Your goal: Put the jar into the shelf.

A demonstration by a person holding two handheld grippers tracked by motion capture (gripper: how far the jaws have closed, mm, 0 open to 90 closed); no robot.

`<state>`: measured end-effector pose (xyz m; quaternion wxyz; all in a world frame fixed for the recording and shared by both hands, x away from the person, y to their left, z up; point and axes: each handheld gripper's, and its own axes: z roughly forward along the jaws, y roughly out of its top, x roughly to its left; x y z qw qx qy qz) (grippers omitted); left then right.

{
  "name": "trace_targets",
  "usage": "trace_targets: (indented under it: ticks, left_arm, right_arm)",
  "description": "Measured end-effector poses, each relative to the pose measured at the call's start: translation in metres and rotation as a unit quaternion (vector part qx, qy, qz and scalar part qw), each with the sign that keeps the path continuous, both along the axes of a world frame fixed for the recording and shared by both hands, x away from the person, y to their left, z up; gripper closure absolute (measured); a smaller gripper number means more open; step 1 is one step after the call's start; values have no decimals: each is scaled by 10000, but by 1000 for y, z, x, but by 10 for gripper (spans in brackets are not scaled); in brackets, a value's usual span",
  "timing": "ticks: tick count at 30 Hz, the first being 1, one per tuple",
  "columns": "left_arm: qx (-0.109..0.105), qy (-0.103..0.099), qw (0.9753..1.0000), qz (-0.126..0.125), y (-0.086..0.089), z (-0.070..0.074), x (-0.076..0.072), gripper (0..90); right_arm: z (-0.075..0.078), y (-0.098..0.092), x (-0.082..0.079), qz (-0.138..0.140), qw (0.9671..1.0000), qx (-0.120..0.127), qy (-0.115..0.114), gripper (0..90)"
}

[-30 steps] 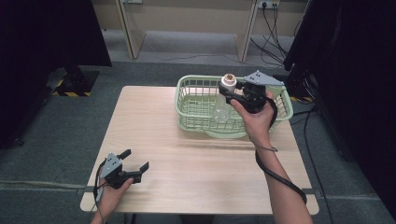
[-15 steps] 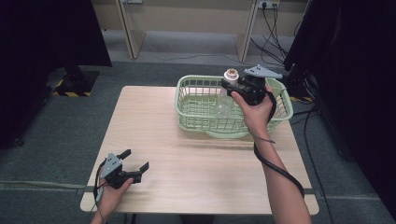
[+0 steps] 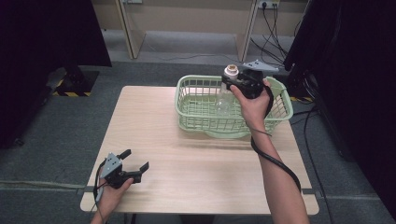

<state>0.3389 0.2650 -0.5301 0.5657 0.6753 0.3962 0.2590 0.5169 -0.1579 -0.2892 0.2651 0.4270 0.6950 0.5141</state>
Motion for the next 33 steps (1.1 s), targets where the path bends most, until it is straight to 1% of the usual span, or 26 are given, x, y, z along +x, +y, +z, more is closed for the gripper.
trace_targets:
  ticks: [4,6,14,18,24,33]
  left_arm:
    - [-1,1,10000,-1,0,0,0,39]
    - [-1,2,10000,-1,0,0,0,39]
    - [2,6,10000,-1,0,0,0,39]
    - [-4,2,10000,-2,0,0,0,39]
    - [-12,4,10000,-3,0,0,0,39]
    - [-16,2,10000,-5,0,0,0,39]
  right_arm:
    - [-3,-1,7,-90,9999,17,92,462]
    - [-6,-2,12,-149,9998,-13,149,461]
    - [-14,-4,21,-305,9991,-66,301,462]
    - [-18,-3,26,-405,9984,-130,370,461]
    - [-26,-1,34,-528,9968,-242,555,461]
    - [-39,3,45,-678,9931,-387,880,461]
